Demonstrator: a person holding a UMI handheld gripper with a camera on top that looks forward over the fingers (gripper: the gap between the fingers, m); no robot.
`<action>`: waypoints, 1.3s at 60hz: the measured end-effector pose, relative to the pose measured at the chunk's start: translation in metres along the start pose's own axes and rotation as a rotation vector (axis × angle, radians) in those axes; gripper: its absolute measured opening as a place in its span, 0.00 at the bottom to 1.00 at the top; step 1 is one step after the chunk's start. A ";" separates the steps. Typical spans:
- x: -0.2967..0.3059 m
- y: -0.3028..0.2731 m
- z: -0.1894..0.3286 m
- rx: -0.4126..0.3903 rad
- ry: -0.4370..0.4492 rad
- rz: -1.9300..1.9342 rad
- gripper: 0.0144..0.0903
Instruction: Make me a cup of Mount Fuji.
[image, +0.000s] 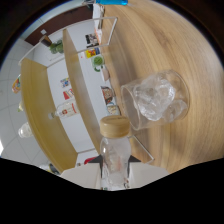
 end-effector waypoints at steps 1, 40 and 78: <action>-0.001 0.000 0.000 0.000 0.001 -0.012 0.30; 0.007 0.016 0.000 0.098 0.321 -1.640 0.30; 0.081 0.012 0.009 -0.033 0.419 -1.774 0.35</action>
